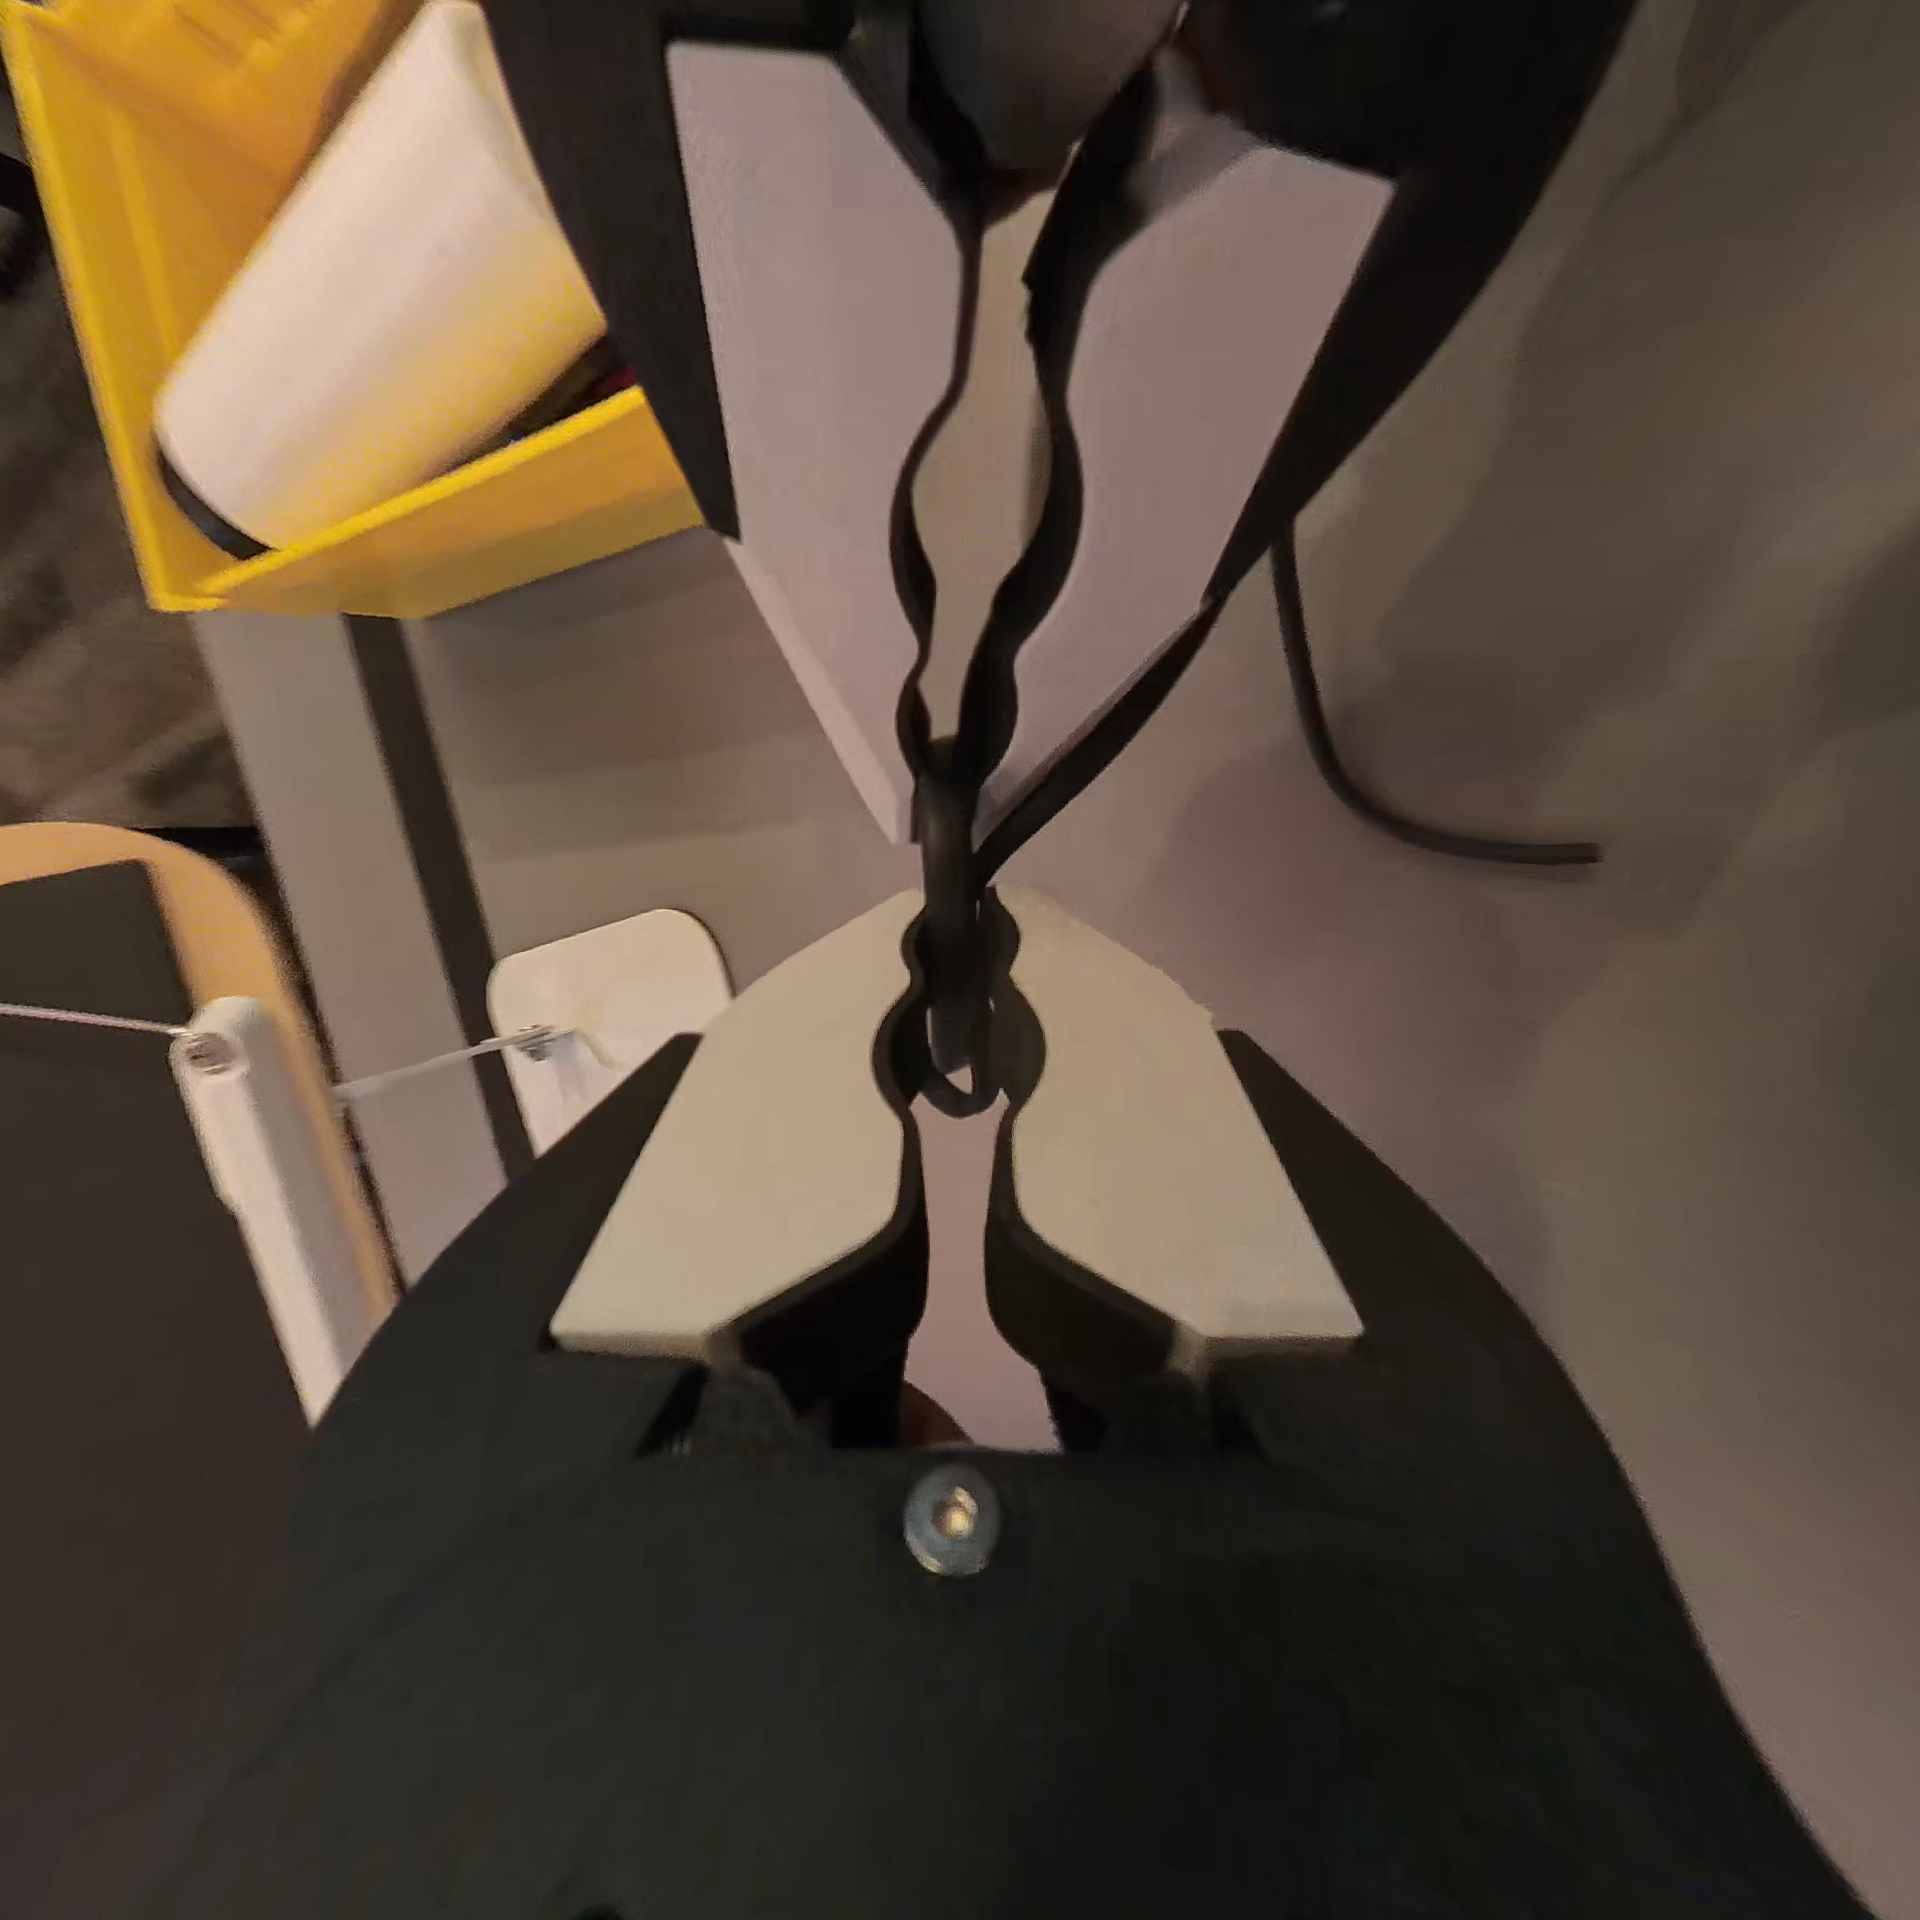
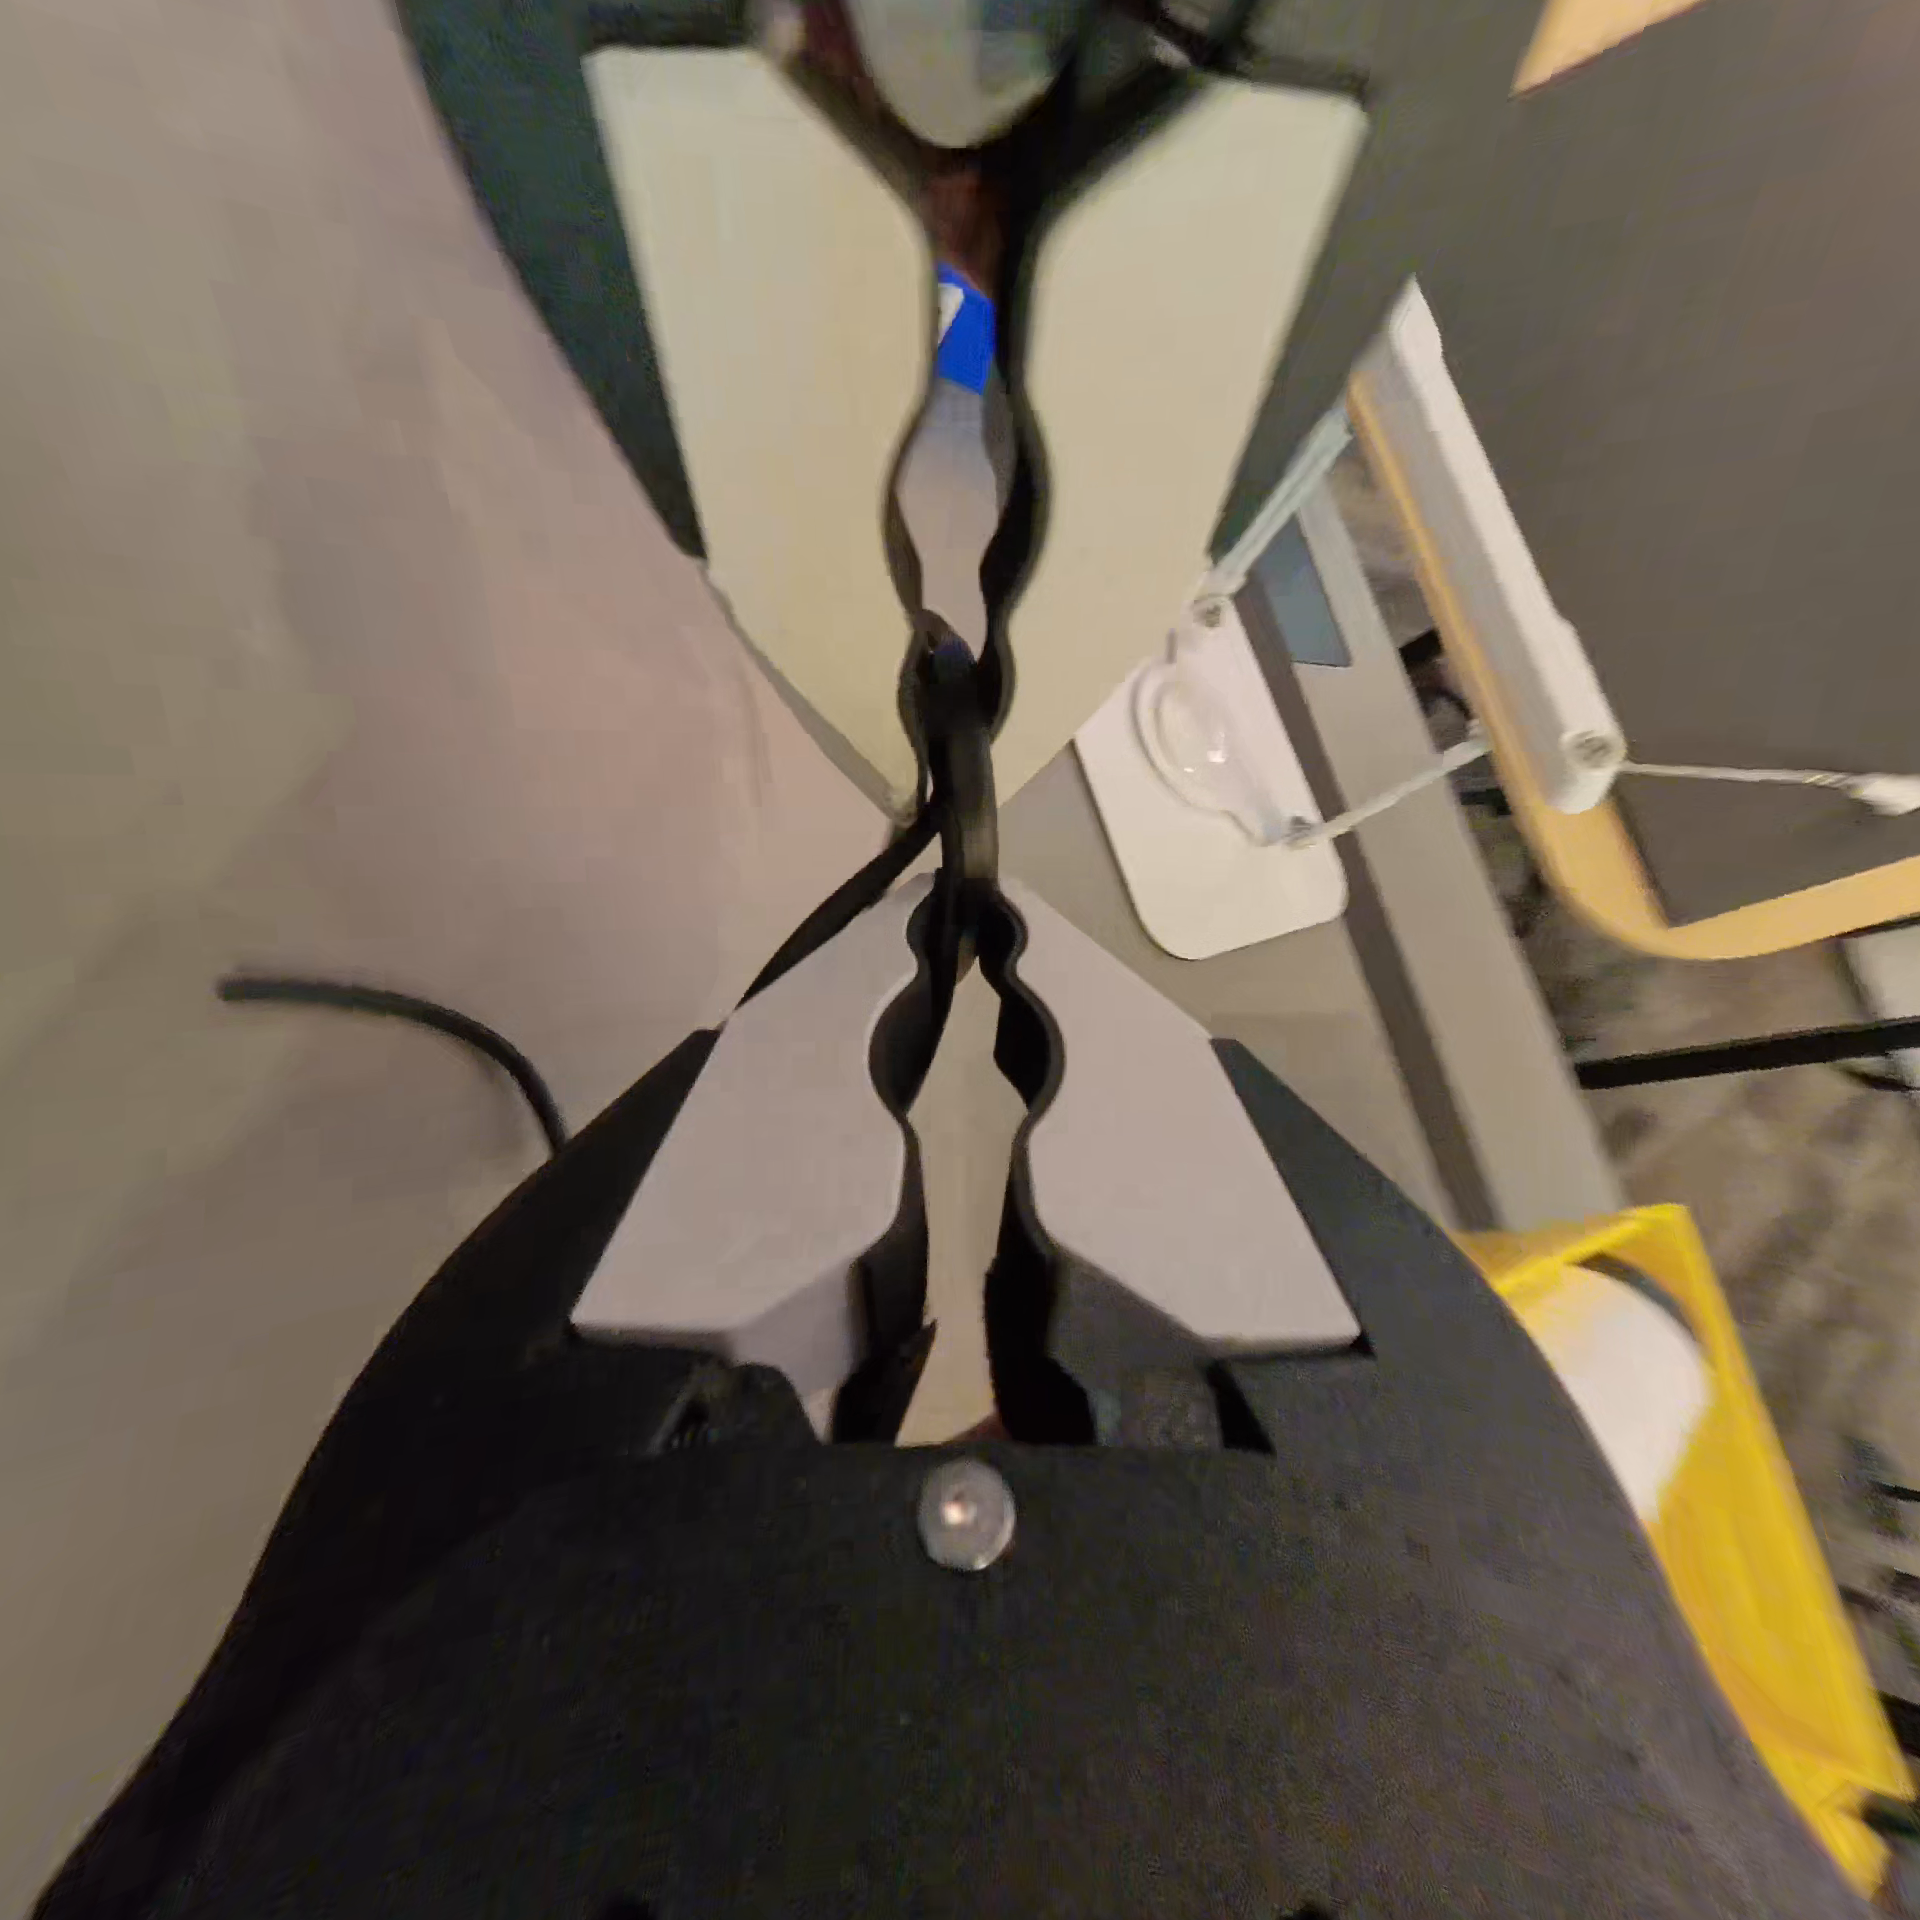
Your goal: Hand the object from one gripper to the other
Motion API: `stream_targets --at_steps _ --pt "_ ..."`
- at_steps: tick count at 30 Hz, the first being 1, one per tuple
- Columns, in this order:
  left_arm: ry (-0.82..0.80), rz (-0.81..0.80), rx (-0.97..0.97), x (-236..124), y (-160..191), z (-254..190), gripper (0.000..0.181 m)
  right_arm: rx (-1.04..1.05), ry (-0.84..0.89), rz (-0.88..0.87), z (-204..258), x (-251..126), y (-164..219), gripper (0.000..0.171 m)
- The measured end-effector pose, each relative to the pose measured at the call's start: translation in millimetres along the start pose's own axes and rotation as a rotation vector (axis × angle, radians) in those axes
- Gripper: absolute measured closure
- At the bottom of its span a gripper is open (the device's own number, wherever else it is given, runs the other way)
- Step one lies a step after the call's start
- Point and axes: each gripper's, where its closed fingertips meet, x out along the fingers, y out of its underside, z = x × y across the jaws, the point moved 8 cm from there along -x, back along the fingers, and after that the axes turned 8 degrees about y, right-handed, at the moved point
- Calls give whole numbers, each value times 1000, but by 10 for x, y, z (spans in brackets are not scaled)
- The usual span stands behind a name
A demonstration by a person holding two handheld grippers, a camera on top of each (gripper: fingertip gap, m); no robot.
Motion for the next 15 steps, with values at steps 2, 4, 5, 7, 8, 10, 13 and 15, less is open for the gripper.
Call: stream_targets --at_steps 2,4,5,7,8,10,13,15 --pt "-80 -13 36 -15 5 -20 176 137 -65 -55 -12 14 30 170" --pt "-144 -48 59 -43 7 -38 176 284 -139 -123 -35 18 54 171" --pt "-173 -72 59 -57 7 -40 176 356 -172 -160 -51 15 62 170" --pt "-223 -126 79 -83 9 -49 176 487 -240 -235 -79 4 69 170" --pt "-251 -156 84 -98 13 -47 176 548 -264 -270 -90 3 70 171" --pt "-316 -214 87 -117 14 -45 176 670 -324 -337 -105 8 73 170" --pt "-465 -203 177 -83 18 -82 176 819 -393 -415 -99 45 98 170" --pt "-554 -201 244 -73 20 -110 176 903 -432 -460 -75 63 108 170"
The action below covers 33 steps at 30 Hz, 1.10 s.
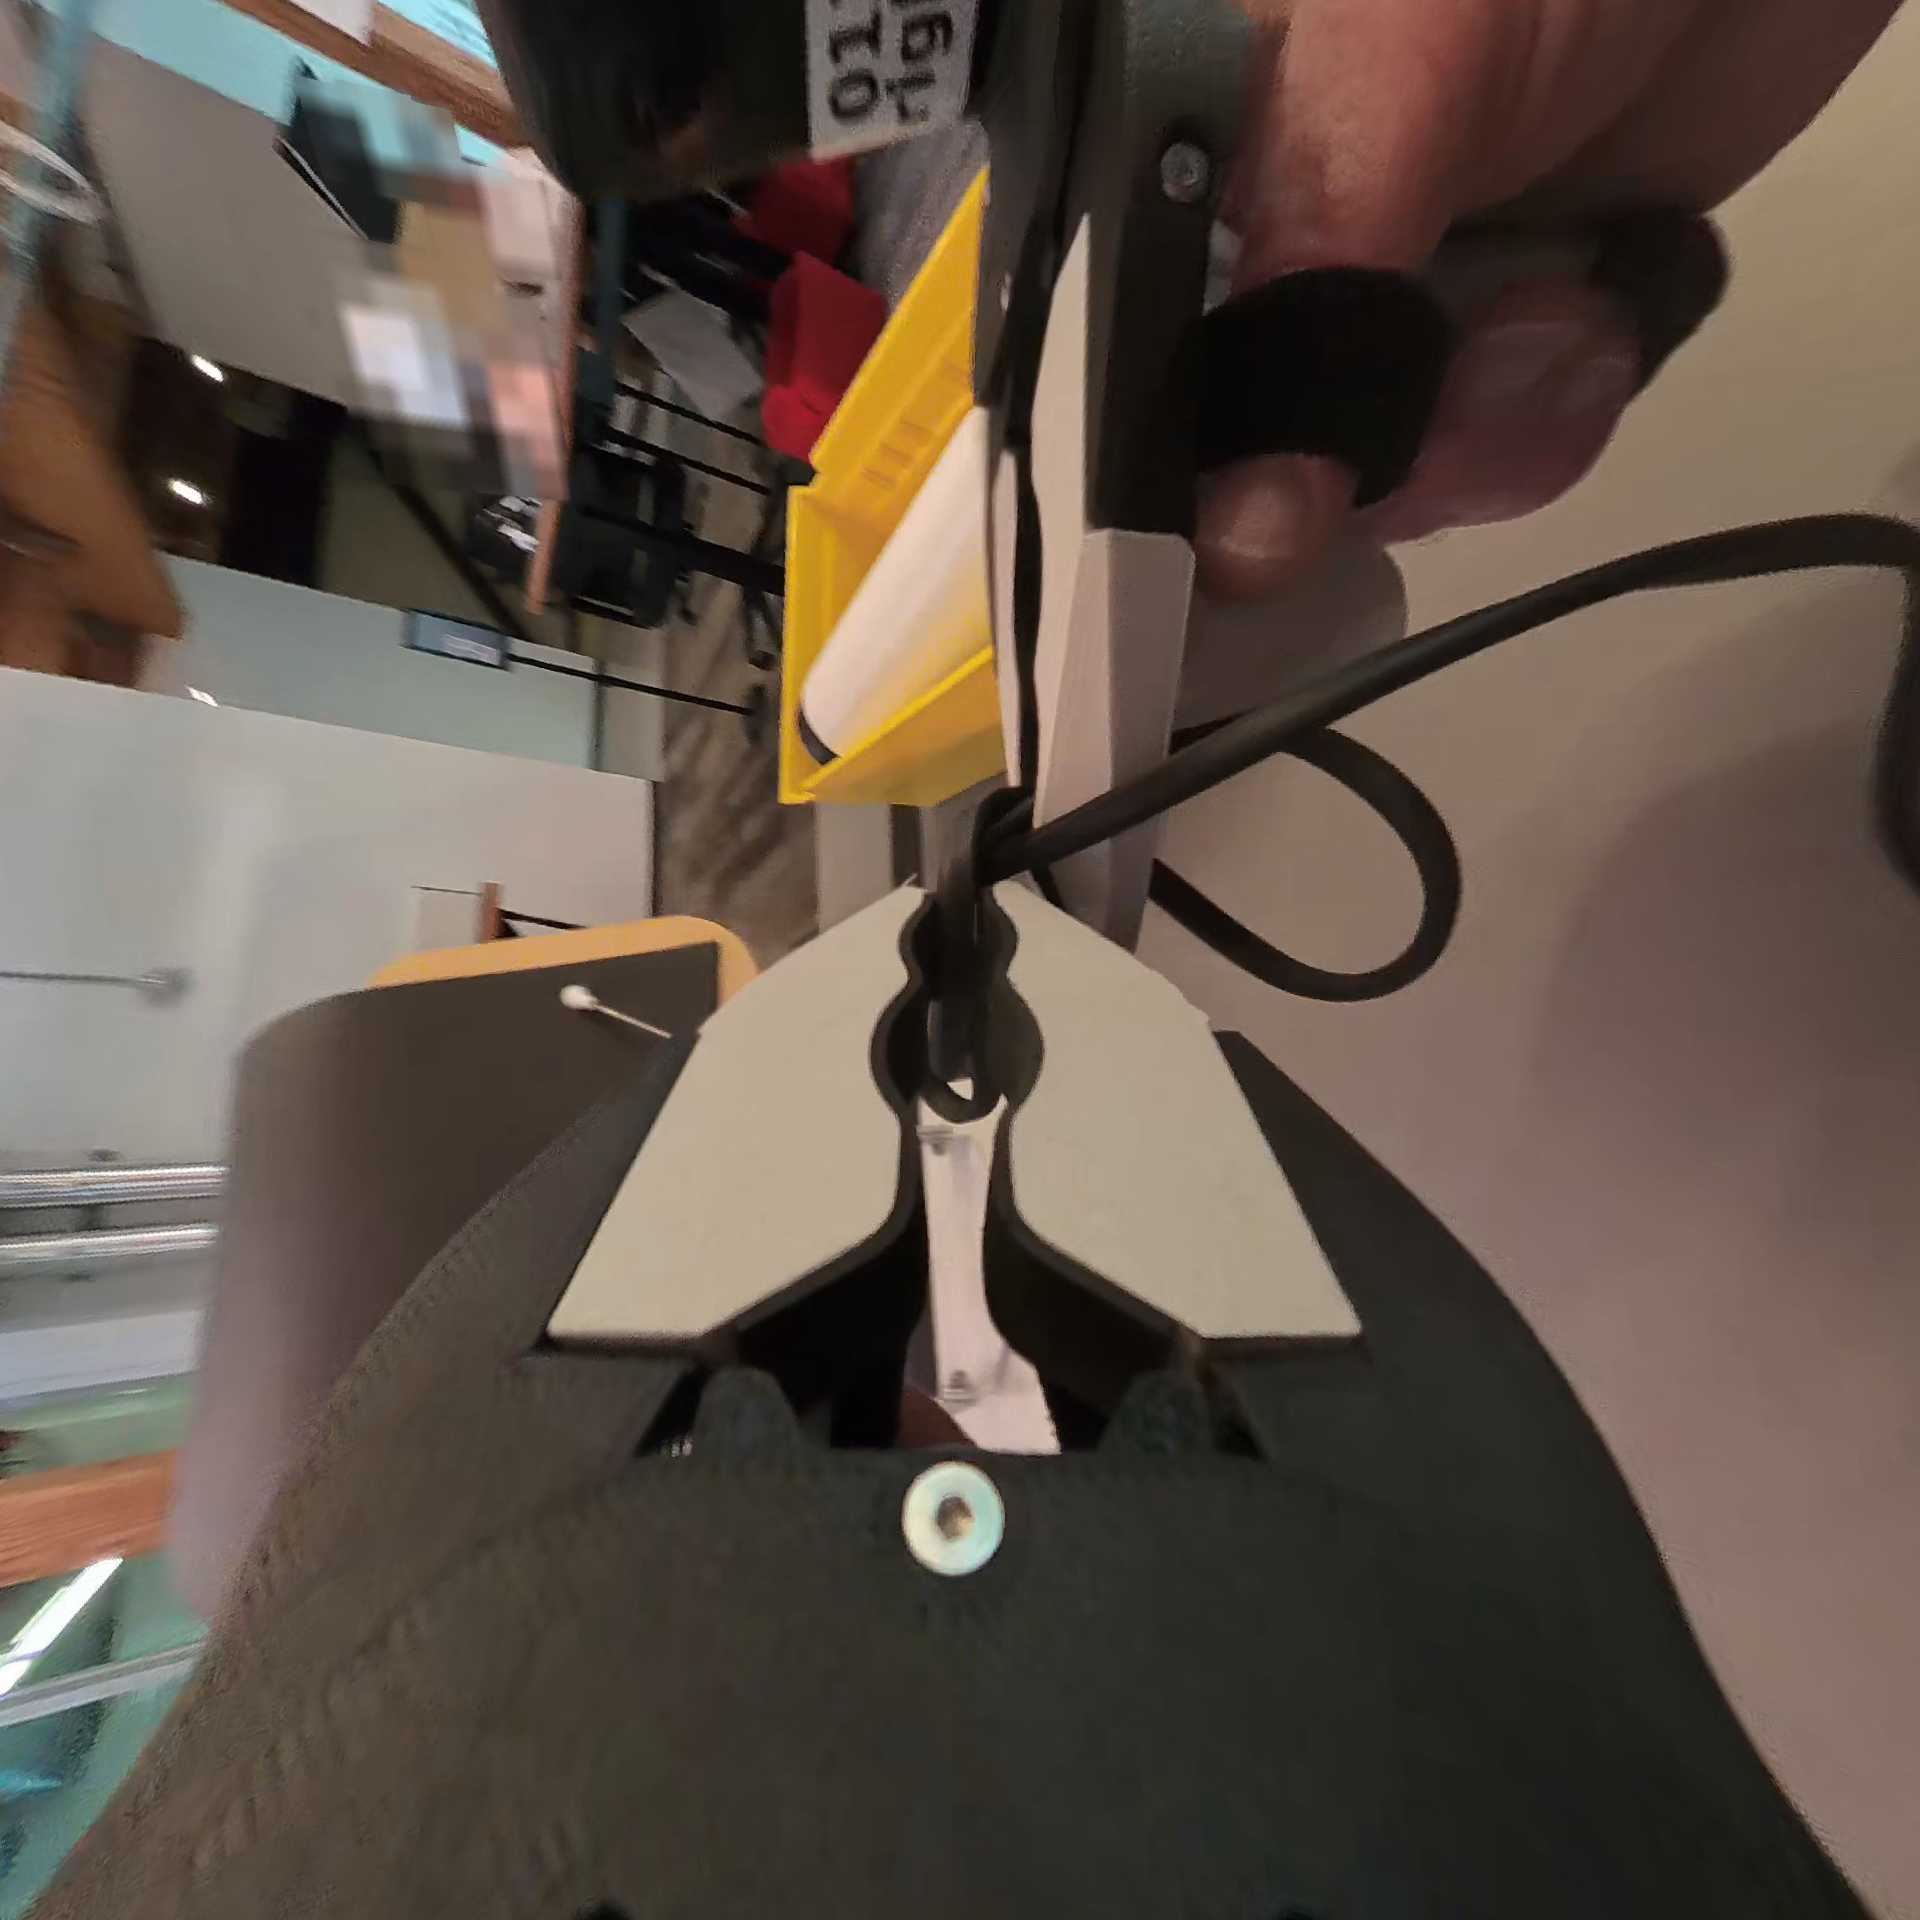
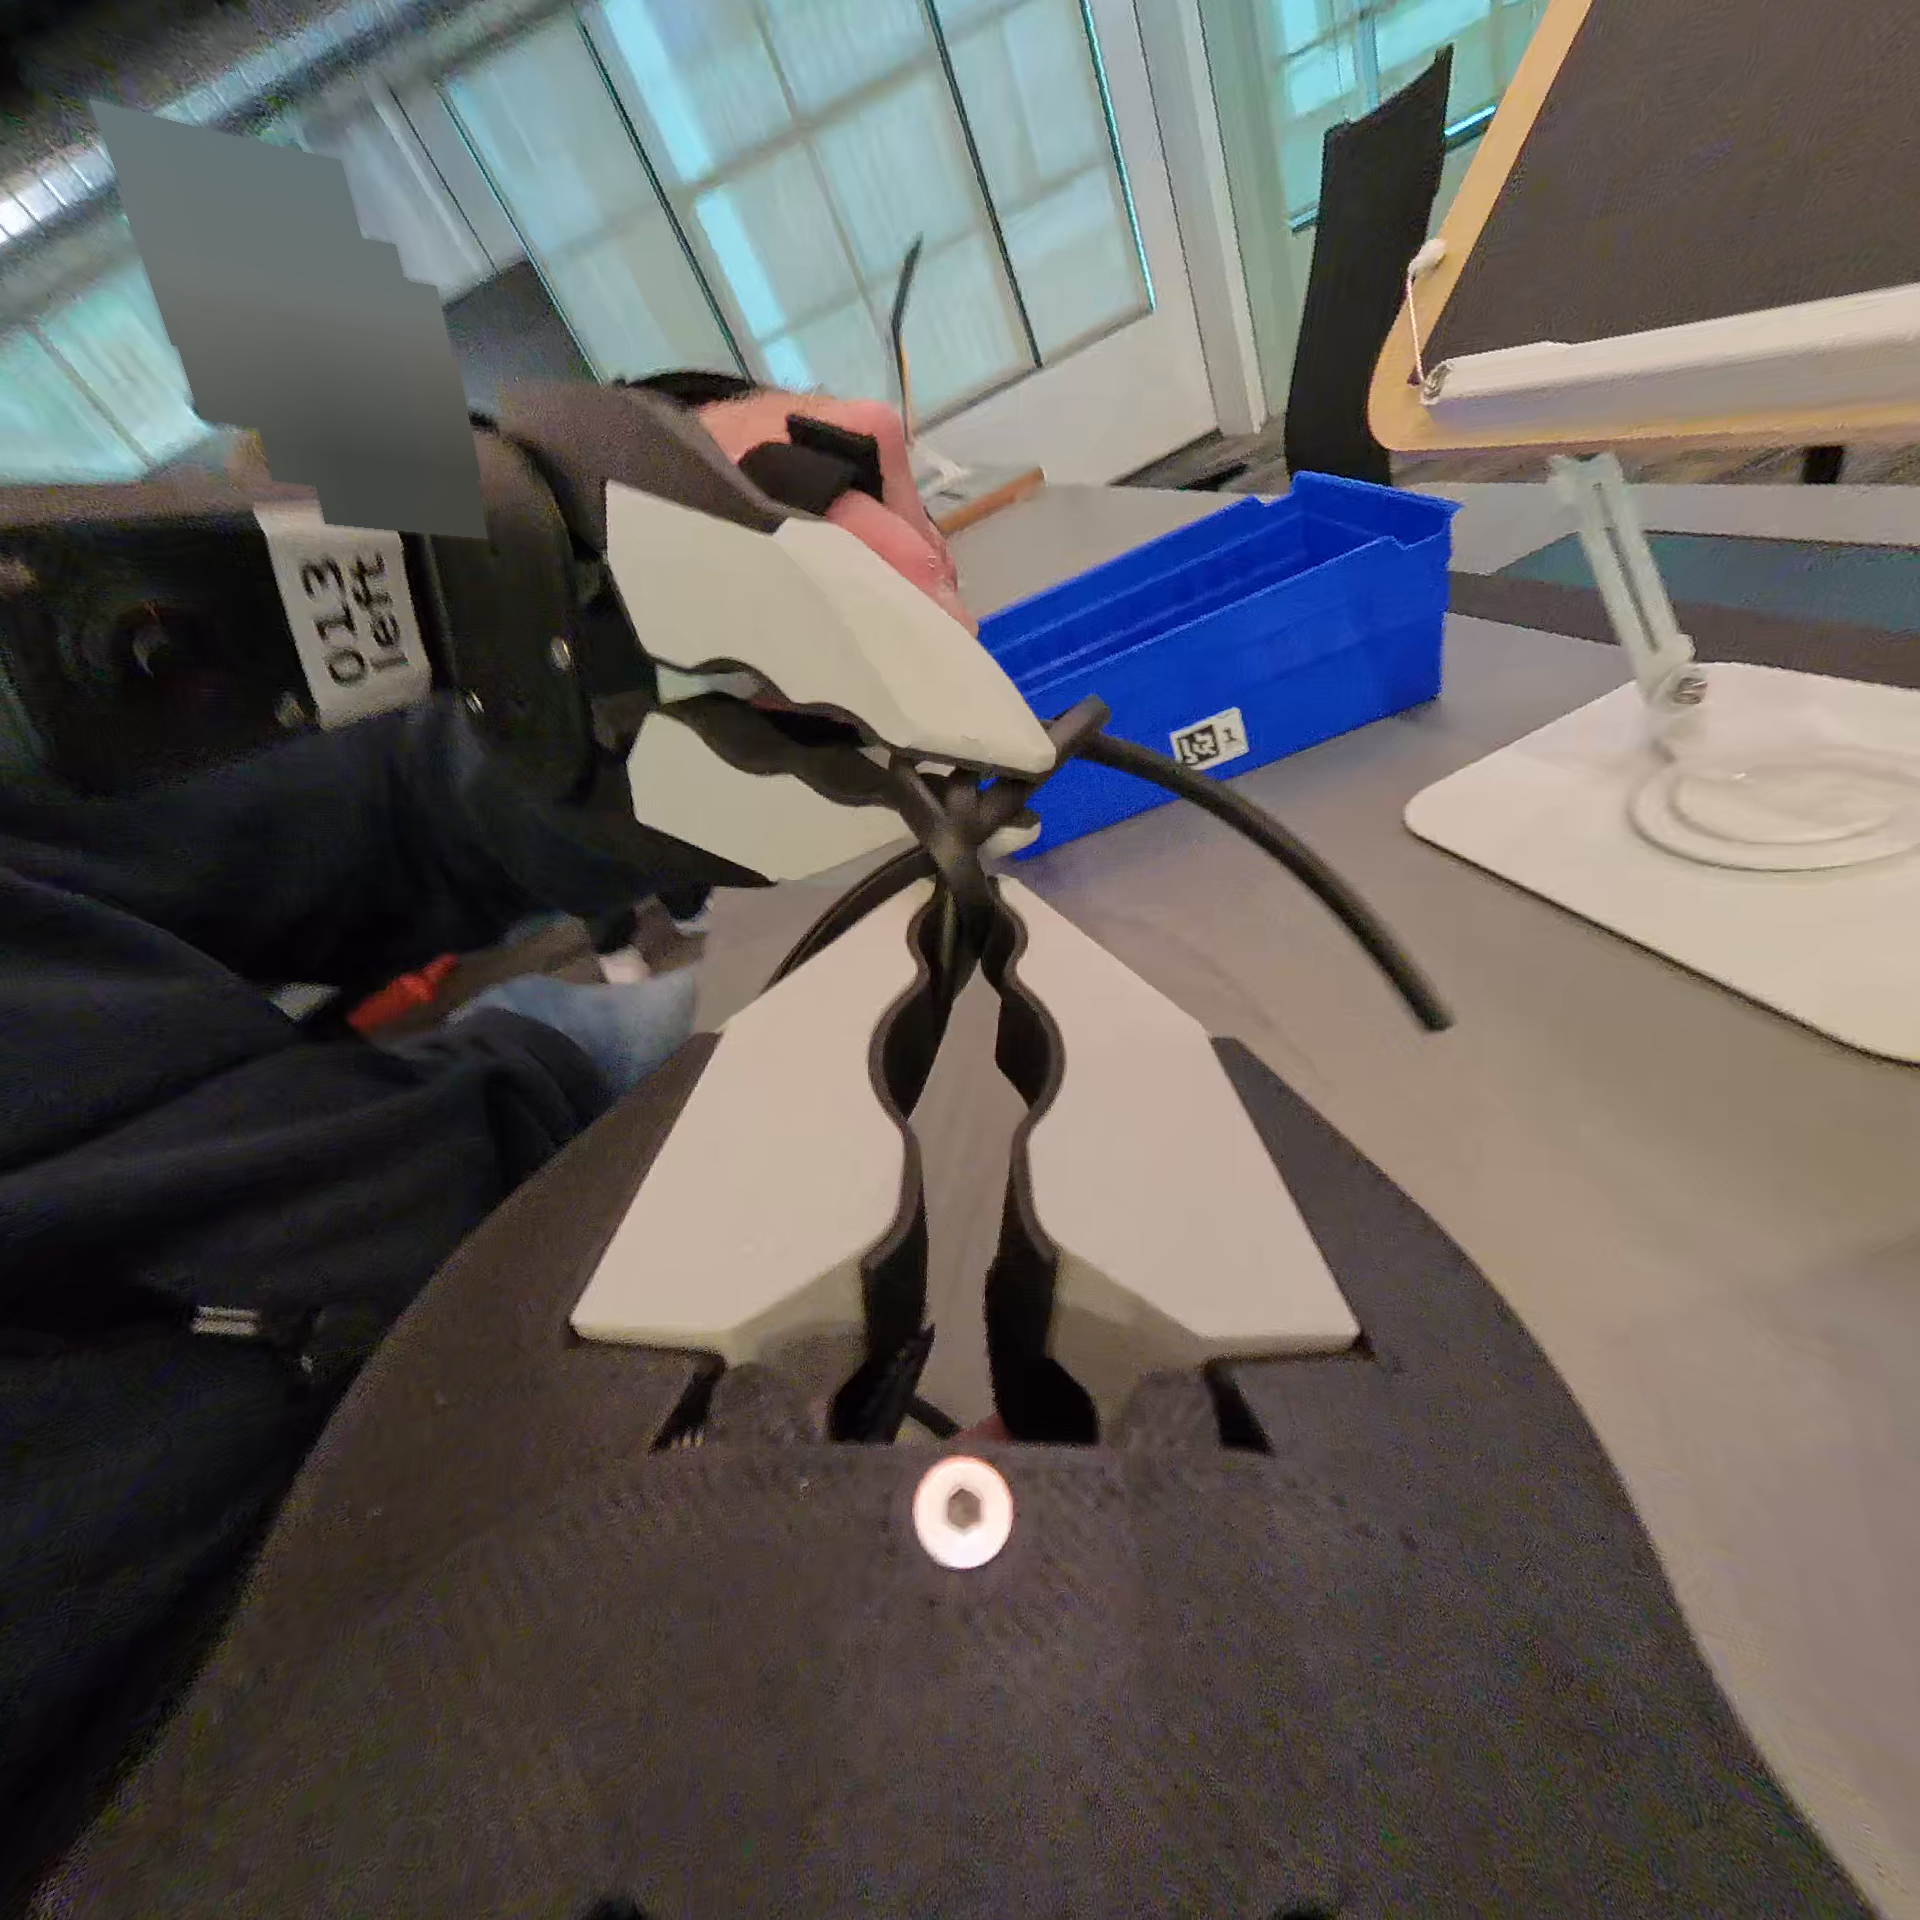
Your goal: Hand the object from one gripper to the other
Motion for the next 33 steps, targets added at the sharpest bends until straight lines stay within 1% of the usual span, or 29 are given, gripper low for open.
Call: stream_targets --at_steps 5,9,15,19,25,28,33 --pt "-154 -39 142 -41 9 -59 176 141 -82 -106 5 33 62 170" --pt "-247 -73 269 -80 44 -97 176 190 -199 -134 11 40 71 171" --pt "-293 -98 436 -153 19 -127 177 174 -419 -82 18 28 21 168" --pt "-338 -135 456 -201 20 -100 177 217 -513 -154 32 25 12 162" --pt "-364 -148 542 -268 36 -149 177 298 -620 -263 15 -60 70 142" --pt "-371 -136 596 -285 35 -159 177 282 -646 -228 81 -51 86 134" --pt "-373 -121 639 -285 66 -157 177 281 -625 -207 106 -36 39 120"
